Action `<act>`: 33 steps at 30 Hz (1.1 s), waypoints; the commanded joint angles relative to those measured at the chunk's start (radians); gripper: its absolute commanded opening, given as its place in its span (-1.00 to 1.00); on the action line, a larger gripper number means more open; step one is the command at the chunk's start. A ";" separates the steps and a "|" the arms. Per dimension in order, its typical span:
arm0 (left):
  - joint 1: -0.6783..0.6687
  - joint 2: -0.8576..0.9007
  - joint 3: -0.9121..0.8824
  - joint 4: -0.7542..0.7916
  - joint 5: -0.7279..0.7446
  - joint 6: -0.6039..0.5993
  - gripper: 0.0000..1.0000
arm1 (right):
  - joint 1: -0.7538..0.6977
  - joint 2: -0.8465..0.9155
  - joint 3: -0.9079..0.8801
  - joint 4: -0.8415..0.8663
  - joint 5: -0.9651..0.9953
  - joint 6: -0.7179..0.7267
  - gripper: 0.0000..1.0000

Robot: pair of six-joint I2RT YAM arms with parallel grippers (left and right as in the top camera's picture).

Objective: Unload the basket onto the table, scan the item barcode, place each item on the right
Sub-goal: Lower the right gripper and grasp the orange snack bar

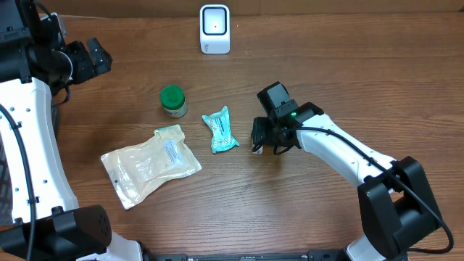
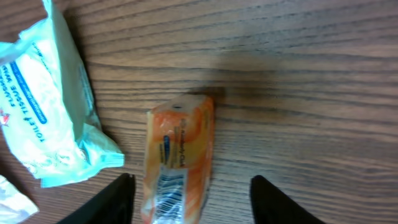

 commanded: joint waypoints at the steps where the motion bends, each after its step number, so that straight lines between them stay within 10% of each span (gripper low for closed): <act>1: -0.002 0.000 0.008 0.001 0.008 -0.018 0.99 | 0.003 0.000 0.029 0.005 -0.047 0.003 0.00; 15: -0.002 0.000 0.008 0.001 0.008 -0.018 1.00 | 0.076 0.029 0.024 0.072 -0.089 0.030 -0.39; 33: -0.002 0.000 0.008 0.001 0.008 -0.018 1.00 | -0.043 0.029 0.024 0.000 -0.158 0.036 -0.38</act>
